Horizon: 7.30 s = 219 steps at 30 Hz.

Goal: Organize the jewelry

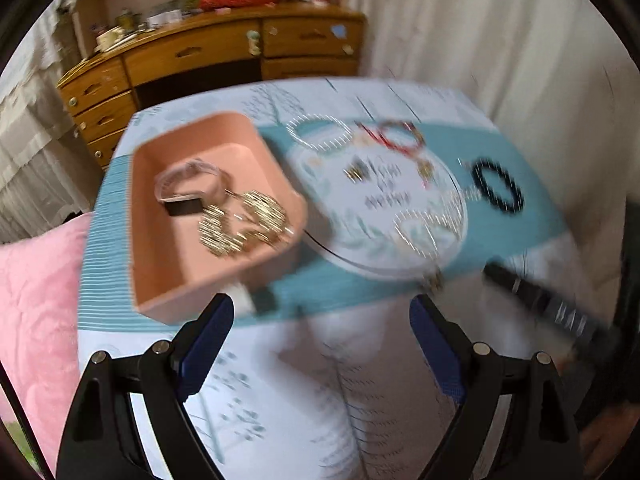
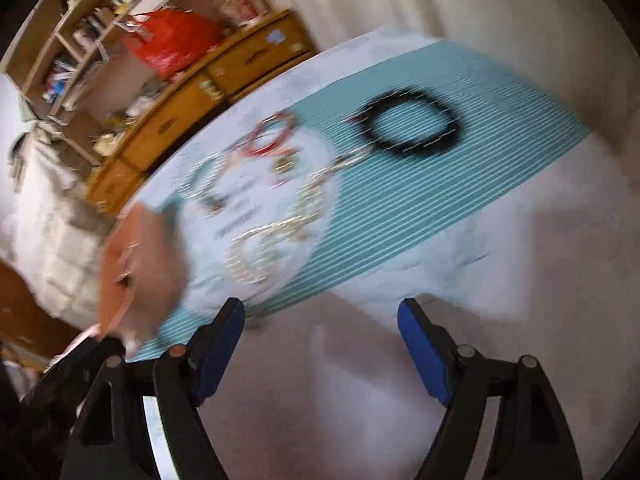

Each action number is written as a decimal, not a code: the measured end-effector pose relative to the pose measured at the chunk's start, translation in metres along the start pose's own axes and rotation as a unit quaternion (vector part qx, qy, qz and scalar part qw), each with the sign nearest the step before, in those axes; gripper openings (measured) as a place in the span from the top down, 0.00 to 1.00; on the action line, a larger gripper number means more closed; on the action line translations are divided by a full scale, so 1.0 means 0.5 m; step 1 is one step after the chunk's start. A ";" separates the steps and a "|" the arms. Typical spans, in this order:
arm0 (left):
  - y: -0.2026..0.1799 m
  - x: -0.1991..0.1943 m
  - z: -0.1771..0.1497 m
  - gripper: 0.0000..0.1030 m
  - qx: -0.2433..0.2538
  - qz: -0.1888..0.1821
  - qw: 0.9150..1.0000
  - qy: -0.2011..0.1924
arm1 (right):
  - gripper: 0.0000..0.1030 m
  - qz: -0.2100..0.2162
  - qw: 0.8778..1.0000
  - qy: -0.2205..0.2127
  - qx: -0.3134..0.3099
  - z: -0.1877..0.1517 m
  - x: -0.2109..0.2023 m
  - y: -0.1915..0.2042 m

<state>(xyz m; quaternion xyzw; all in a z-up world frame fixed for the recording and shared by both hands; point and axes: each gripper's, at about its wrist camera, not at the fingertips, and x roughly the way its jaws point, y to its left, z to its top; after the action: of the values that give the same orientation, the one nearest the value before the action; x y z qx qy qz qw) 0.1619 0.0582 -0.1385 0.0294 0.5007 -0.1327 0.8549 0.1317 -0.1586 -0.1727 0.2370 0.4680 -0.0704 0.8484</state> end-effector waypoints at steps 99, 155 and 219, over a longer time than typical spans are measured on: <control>0.201 -0.056 0.058 0.70 -0.081 0.070 0.987 -0.121 | 0.86 0.240 0.923 -0.128 -0.273 0.060 -0.097 0.418; -0.064 0.124 0.021 0.65 -0.176 0.132 0.975 0.001 | 0.12 0.068 0.897 0.026 -0.435 0.085 0.120 0.101; 0.175 -0.164 0.162 0.88 -0.139 0.055 0.973 -0.175 | 0.90 0.275 0.901 -0.046 -0.333 0.167 -0.073 0.424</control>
<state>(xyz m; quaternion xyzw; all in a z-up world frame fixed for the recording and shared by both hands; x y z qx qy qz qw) 0.2151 0.1438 -0.0345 -0.0858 0.3546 -0.0180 0.9309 0.2474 -0.0155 -0.0337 0.0566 0.3410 0.3152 0.8838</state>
